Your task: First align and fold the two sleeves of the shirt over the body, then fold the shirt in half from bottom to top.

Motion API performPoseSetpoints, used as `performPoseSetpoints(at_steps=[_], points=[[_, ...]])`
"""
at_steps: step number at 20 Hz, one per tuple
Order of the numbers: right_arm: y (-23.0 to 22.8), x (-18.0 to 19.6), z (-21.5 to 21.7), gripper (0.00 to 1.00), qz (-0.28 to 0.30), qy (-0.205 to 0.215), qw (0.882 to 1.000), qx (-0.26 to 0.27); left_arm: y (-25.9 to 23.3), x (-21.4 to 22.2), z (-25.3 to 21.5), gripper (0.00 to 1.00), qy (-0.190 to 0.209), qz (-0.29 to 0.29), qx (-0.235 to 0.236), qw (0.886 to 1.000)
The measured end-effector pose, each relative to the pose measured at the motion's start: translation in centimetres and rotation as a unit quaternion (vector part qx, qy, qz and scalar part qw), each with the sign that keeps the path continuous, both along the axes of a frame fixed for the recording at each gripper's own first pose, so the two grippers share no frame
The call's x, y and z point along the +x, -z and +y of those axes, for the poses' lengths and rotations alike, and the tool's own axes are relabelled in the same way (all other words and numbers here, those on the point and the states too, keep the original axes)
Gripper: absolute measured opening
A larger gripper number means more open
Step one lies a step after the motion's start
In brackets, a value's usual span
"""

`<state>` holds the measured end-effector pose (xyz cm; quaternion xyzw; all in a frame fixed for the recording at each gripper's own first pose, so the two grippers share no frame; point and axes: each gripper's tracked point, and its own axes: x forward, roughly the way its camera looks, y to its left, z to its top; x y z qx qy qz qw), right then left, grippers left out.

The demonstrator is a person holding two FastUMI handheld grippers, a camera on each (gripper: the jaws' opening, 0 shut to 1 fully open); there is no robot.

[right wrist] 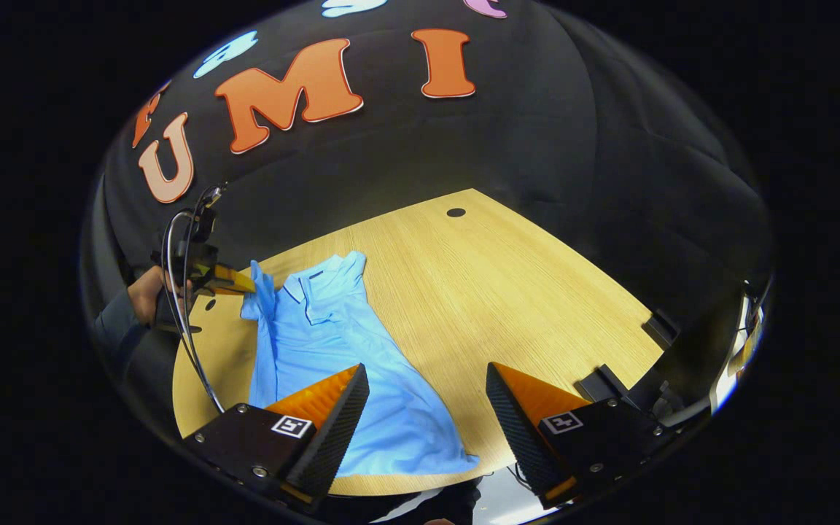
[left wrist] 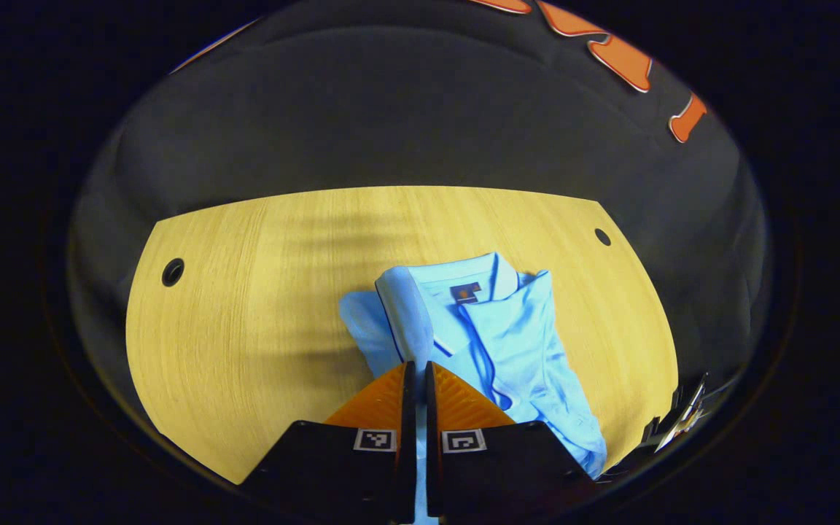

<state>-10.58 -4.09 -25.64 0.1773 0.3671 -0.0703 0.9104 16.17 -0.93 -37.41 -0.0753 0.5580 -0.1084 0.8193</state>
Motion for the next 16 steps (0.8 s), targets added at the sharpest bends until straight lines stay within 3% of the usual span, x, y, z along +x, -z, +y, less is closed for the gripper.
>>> performPoseSetpoints(at_steps=[7, 11, 12, 13, 15, 16], points=[[1.6, -2.4, -1.6, 0.99, 0.026, -0.011, 1.0, -0.003, 1.3, -0.1, -6.1, 0.09, 0.012, 0.021, -0.01, 1.0], [3.4, -3.8, -1.6, 0.99, 0.047, -0.025, 0.999, 0.001, 2.6, -1.7, -8.9, 0.17, 0.023, 0.056, -0.034, 0.998], [3.6, -3.8, -1.5, 0.99, 0.05, -0.027, 0.998, 0.007, 2.6, -2.5, -9.4, 0.29, 0.03, 0.064, -0.037, 0.997], [3.8, -3.8, -1.5, 0.99, 0.052, -0.032, 0.998, 0.013, 2.4, -2.8, -9.8, 0.32, 0.034, 0.064, -0.044, 0.996], [4.1, -3.5, -1.4, 0.99, 0.054, -0.044, 0.997, 0.017, 2.1, -3.7, -9.8, 0.72, 0.043, 0.058, -0.041, 0.997], [4.3, -3.3, -1.5, 0.99, 0.055, -0.052, 0.997, 0.016, 1.5, -4.3, -9.6, 0.76, 0.048, 0.054, -0.039, 0.997]])
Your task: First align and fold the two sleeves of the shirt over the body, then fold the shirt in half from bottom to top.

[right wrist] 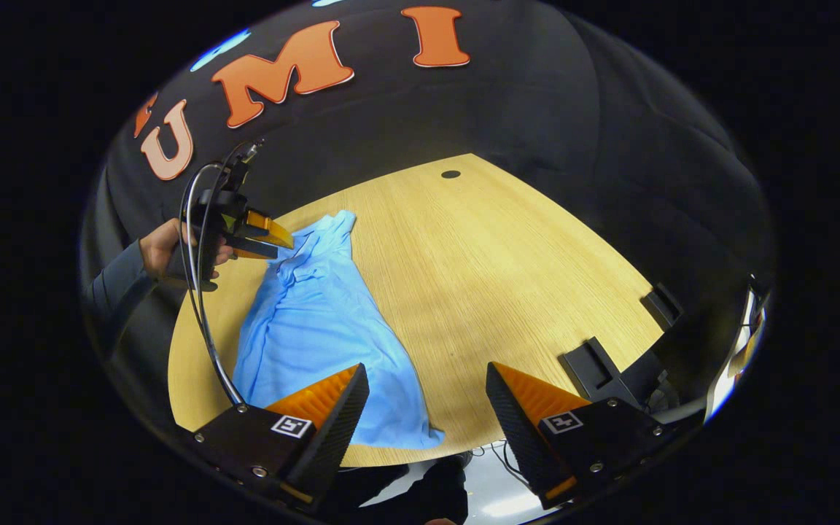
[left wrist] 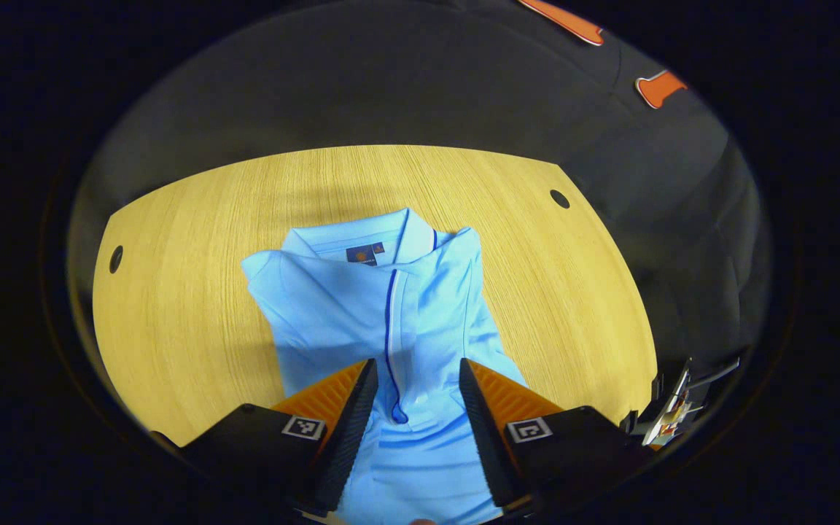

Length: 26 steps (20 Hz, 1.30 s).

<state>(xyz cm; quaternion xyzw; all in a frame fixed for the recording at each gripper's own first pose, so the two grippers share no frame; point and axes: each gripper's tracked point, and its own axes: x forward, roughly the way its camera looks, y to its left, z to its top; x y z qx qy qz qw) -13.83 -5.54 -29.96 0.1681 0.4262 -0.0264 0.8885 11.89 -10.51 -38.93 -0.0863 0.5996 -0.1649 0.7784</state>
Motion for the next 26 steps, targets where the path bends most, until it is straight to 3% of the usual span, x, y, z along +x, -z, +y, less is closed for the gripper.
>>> performPoseSetpoints(at_steps=[2, 4, 12, 21, 26], points=[[0.5, 0.6, 0.0, 0.99, 0.0, -0.02, 1.0, -0.001, -1.2, -1.4, 1.0, 0.89, 0.001, -0.005, 0.008, 1.0], [0.9, 1.0, 0.4, 0.99, 0.001, -0.043, 0.999, 0.0, -2.7, -3.4, 2.2, 0.92, -0.001, -0.008, 0.015, 1.0], [3.6, 0.7, 3.0, 0.99, 0.03, -0.146, 0.989, 0.002, -6.2, -14.8, 6.3, 0.96, -0.026, -0.016, 0.023, 0.999], [6.6, -0.8, 5.4, 0.99, 0.073, -0.224, 0.972, -0.012, -3.4, -28.7, 10.6, 1.0, -0.071, 0.045, 0.076, 0.994], [8.3, -2.1, 6.5, 0.99, 0.101, -0.253, 0.962, -0.025, -1.7, -32.1, 11.3, 0.99, -0.088, 0.083, 0.093, 0.988]])
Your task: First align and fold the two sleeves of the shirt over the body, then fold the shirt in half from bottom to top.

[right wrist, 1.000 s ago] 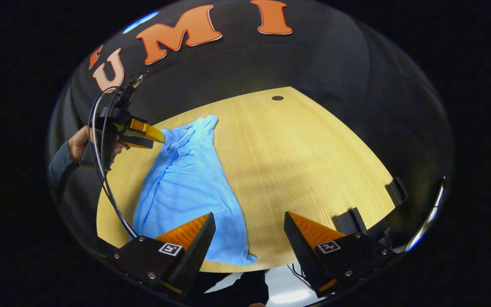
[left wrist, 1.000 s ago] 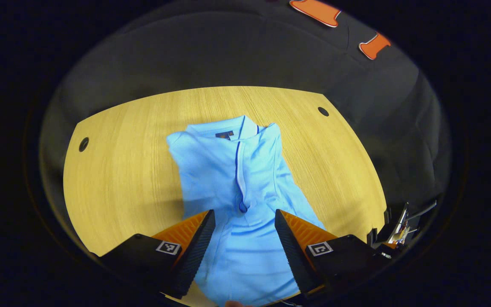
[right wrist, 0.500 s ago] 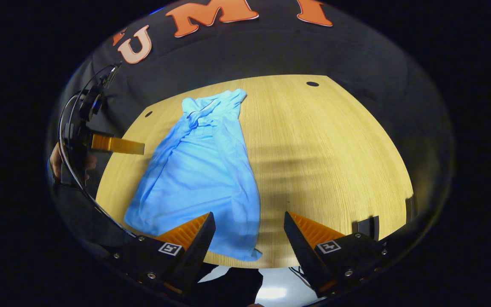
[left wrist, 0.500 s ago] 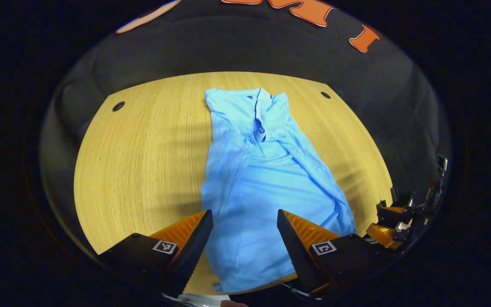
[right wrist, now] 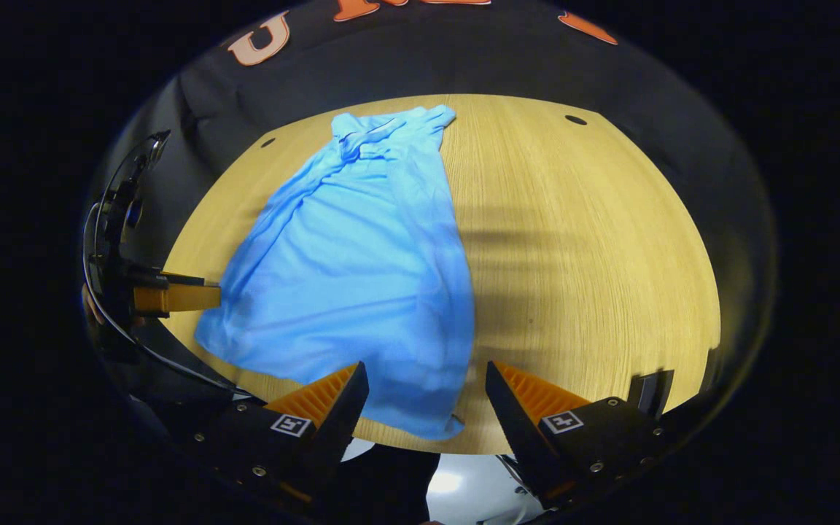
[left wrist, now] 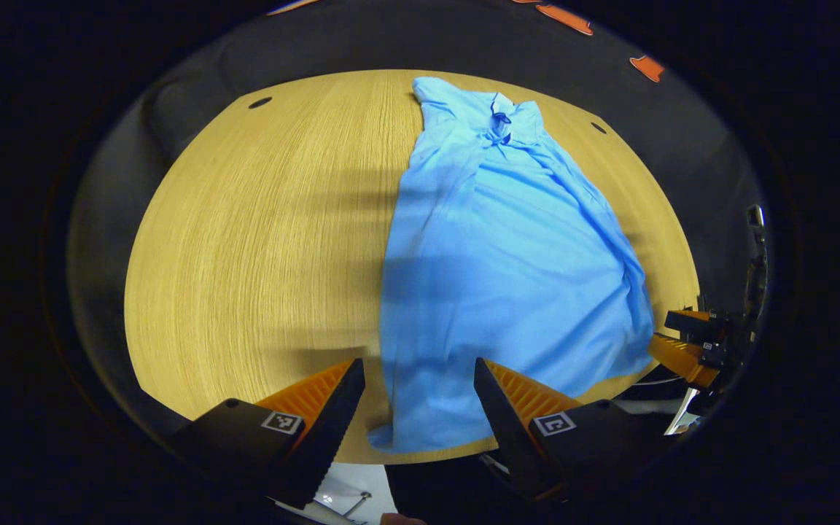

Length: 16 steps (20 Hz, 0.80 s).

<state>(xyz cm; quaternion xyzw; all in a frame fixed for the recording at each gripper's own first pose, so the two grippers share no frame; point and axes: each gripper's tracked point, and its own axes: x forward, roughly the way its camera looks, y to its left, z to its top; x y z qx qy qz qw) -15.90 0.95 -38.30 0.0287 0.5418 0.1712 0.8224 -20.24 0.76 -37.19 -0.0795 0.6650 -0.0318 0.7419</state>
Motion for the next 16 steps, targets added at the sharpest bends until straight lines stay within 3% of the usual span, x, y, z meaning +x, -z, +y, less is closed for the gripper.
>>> performPoseSetpoints(at_steps=[6, 10, 12, 13, 14, 15, 16], points=[[1.9, -1.8, 0.5, 0.98, 0.03, -0.001, 0.999, -0.02, 1.5, -4.3, -0.4, 0.99, -0.004, 0.032, 0.01, 0.999], [2.8, -2.0, 0.1, 0.97, 0.033, 0.017, 0.999, -0.028, 1.7, -4.3, -0.8, 0.98, 0.037, 0.008, 0.048, 0.998], [3.2, -1.9, -0.6, 0.93, 0.034, 0.025, 0.998, -0.049, 1.9, -4.2, -1.3, 0.95, 0.029, 0.011, 0.049, 0.998], [3.2, -1.9, -1.2, 0.82, 0.029, 0.023, 0.997, -0.065, 1.9, -4.4, -1.4, 0.93, 0.029, 0.013, 0.048, 0.998], [3.2, -1.9, -1.3, 0.7, 0.033, 0.023, 0.997, -0.069, 1.8, -4.4, -1.6, 0.82, 0.028, 0.015, 0.047, 0.998], [3.3, -2.0, -1.2, 0.57, 0.038, 0.029, 0.996, -0.071, 1.8, -4.5, -1.9, 0.82, 0.027, 0.014, 0.044, 0.999], [3.2, -1.8, -1.3, 0.51, 0.04, 0.042, 0.996, -0.068, 1.8, -4.4, -2.5, 0.61, 0.021, 0.009, 0.037, 0.999]])
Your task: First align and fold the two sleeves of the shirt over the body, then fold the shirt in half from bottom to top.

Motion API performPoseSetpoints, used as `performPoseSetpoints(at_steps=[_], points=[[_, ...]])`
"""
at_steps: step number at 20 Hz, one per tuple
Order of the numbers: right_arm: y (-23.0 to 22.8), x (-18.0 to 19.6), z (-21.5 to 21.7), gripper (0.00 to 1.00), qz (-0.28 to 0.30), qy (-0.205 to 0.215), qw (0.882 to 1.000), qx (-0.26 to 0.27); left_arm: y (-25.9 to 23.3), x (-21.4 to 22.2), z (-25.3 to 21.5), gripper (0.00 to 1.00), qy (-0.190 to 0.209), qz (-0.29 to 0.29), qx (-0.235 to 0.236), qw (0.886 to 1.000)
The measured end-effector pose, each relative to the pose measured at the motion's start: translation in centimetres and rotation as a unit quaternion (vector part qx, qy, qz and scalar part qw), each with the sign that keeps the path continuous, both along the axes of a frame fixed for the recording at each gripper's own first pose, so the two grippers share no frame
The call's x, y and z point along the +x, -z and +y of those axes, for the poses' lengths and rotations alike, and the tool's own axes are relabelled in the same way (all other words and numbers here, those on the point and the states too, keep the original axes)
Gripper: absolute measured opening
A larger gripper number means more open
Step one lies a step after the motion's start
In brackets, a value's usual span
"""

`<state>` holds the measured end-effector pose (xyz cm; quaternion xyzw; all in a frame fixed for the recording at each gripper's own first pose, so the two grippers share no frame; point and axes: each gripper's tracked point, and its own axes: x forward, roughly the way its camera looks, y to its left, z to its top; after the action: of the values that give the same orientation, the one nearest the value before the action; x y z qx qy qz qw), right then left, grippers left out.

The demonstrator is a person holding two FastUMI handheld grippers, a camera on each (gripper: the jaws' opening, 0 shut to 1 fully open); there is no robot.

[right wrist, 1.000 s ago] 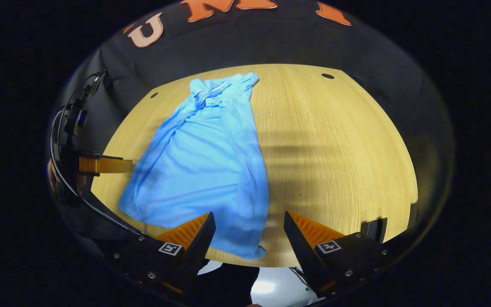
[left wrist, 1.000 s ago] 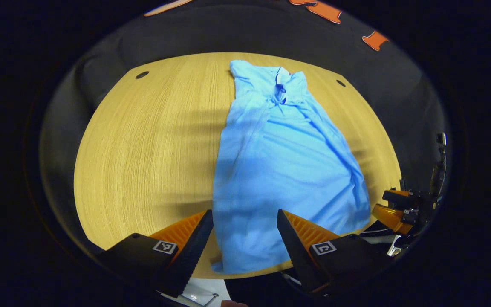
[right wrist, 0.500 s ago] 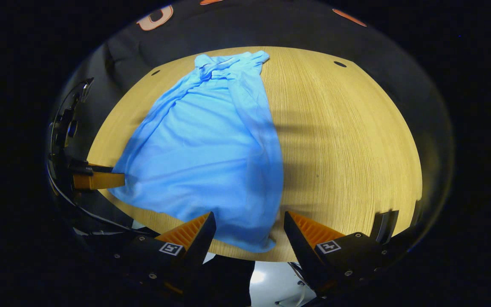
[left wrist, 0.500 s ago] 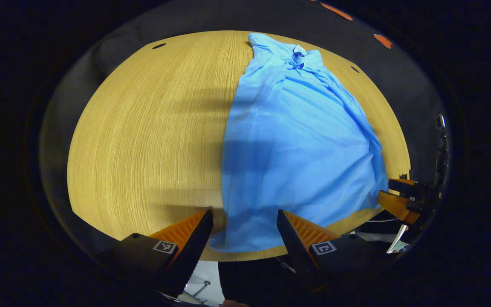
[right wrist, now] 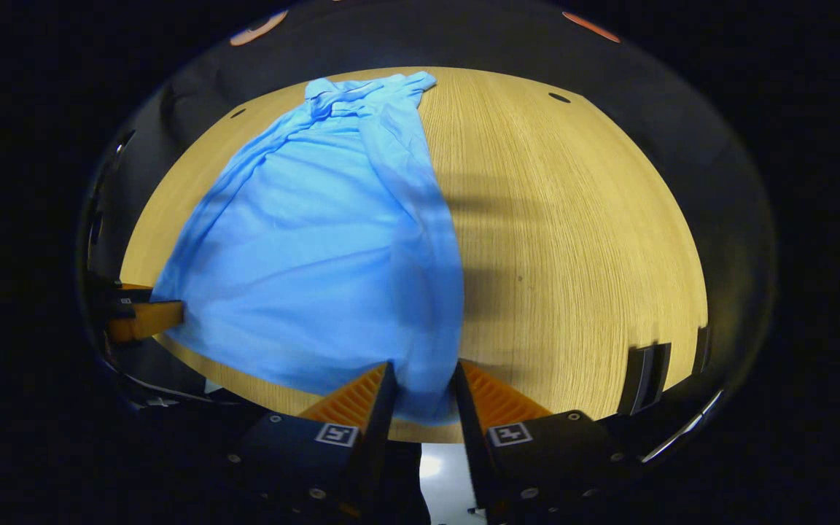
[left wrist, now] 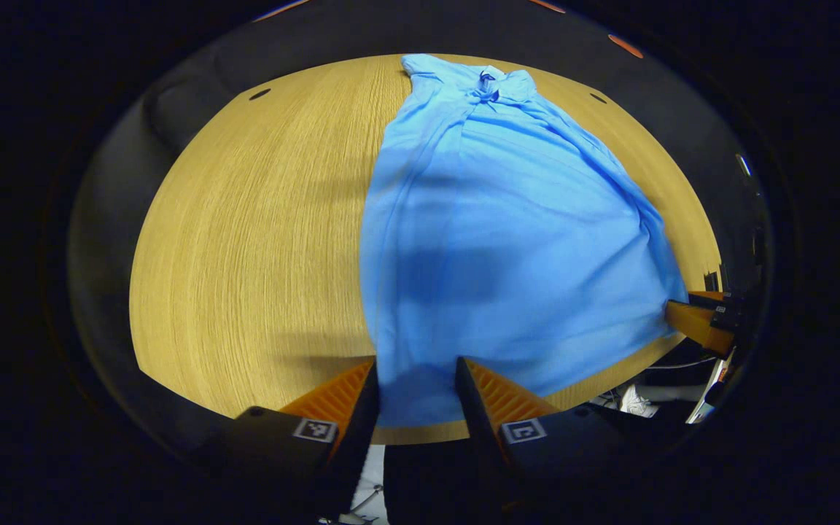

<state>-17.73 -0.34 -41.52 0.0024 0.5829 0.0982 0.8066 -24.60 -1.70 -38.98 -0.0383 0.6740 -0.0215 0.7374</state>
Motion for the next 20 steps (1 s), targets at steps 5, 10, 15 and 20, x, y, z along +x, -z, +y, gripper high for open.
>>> performPoseSetpoints(at_steps=[5, 10, 15, 20], points=[[-0.8, -1.1, 1.6, 0.05, 0.034, 0.032, 0.994, 0.104, -0.7, 0.0, -1.0, 0.09, -0.048, -0.014, -0.024, 0.998], [-5.3, 1.1, 2.6, 0.05, 0.002, 0.016, 0.986, 0.168, -5.1, 4.1, -0.9, 0.08, -0.04, -0.072, -0.042, 0.996], [-9.5, 5.1, 2.5, 0.05, -0.033, 0.012, 0.982, 0.183, -9.0, 9.8, -0.9, 0.07, -0.029, -0.121, -0.062, 0.99], [-13.6, 10.6, 2.5, 0.05, -0.071, 0.012, 0.978, 0.195, -11.3, 15.4, -0.2, 0.07, -0.007, -0.158, -0.055, 0.986]])
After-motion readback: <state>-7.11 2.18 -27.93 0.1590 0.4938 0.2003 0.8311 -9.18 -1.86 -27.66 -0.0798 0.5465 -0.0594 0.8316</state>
